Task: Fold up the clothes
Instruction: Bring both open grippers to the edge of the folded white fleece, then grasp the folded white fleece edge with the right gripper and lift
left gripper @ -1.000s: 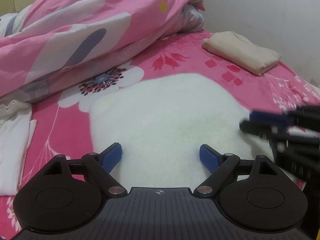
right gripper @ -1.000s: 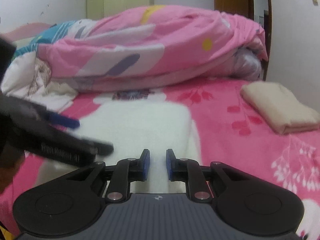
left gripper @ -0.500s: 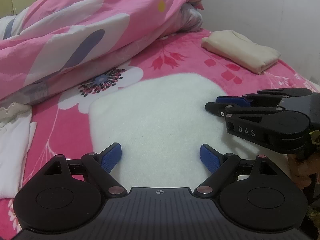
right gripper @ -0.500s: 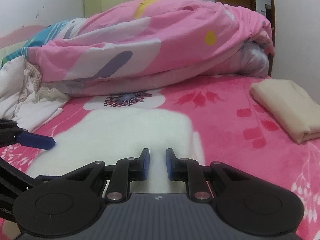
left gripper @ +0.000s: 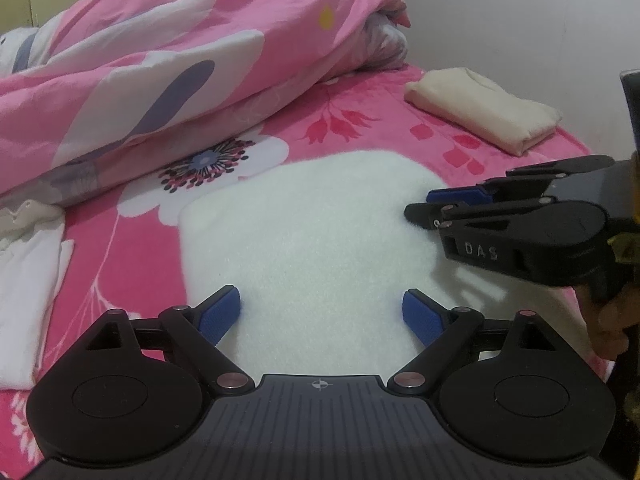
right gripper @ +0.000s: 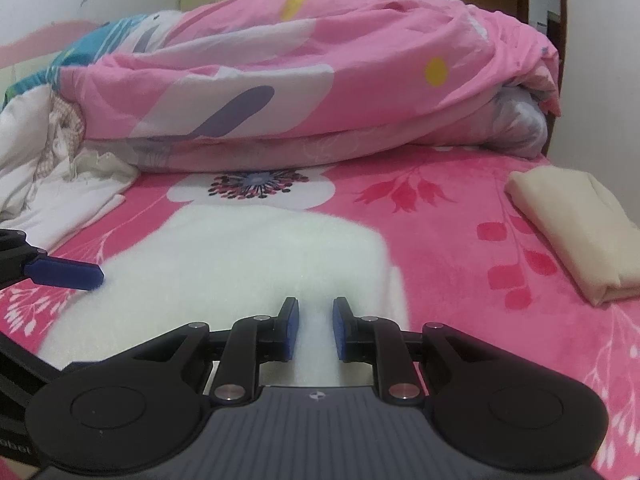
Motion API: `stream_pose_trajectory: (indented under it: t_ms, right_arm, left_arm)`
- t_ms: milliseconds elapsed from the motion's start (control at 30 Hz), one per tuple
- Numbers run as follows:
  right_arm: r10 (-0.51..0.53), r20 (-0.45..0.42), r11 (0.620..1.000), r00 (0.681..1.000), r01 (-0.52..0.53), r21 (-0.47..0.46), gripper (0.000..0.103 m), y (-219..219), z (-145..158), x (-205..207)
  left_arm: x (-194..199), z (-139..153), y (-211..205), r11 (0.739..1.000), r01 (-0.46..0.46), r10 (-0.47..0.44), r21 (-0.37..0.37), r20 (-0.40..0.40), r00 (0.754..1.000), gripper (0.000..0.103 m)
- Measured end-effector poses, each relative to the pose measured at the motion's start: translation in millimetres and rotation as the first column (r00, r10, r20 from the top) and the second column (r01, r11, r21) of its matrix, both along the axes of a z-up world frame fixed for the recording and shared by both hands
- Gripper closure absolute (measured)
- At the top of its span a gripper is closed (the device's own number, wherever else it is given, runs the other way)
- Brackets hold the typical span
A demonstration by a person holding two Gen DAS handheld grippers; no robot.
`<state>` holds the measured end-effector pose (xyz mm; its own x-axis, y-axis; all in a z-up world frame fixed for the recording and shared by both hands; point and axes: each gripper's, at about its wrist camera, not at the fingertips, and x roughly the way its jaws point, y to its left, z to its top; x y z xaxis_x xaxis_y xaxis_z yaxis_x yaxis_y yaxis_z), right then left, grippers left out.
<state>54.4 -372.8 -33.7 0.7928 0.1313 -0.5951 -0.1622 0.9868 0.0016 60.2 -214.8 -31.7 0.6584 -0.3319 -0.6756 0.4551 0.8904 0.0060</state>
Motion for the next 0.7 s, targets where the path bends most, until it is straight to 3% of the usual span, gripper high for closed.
stream_pose_trajectory:
  t_ms: [167, 300, 433, 500, 700]
  right_arm:
    - [-0.032, 0.008, 0.991, 0.999, 0.031, 0.127, 0.082, -20, 8, -2]
    - [-0.093, 0.010, 0.959, 0.996, 0.087, 0.270, 0.067, -49, 10, -12]
    - [-0.150, -0.024, 0.916, 0.988, 0.148, 0.373, 0.057, -81, 8, -23]
    - [-0.161, -0.054, 0.899, 0.985, 0.169, 0.404, 0.038, -94, 5, -26]
    - [-0.169, -0.167, 0.843, 0.971, 0.230, 0.486, 0.022, -114, -15, -24]
  left_arm:
    - [-2, 9, 25, 0.996, -0.040, 0.042, -0.083, 0.023, 0.999, 0.006]
    - [2, 15, 44, 0.992, -0.054, 0.058, -0.118, 0.034, 0.998, 0.001]
    - [14, 7, 61, 0.983, -0.095, 0.085, -0.160, -0.066, 0.994, 0.000]
    - [21, 0, 68, 0.975, -0.125, 0.102, -0.186, -0.130, 0.986, 0.000]
    - [36, -20, 85, 0.940, -0.202, 0.110, -0.276, -0.315, 0.943, 0.000]
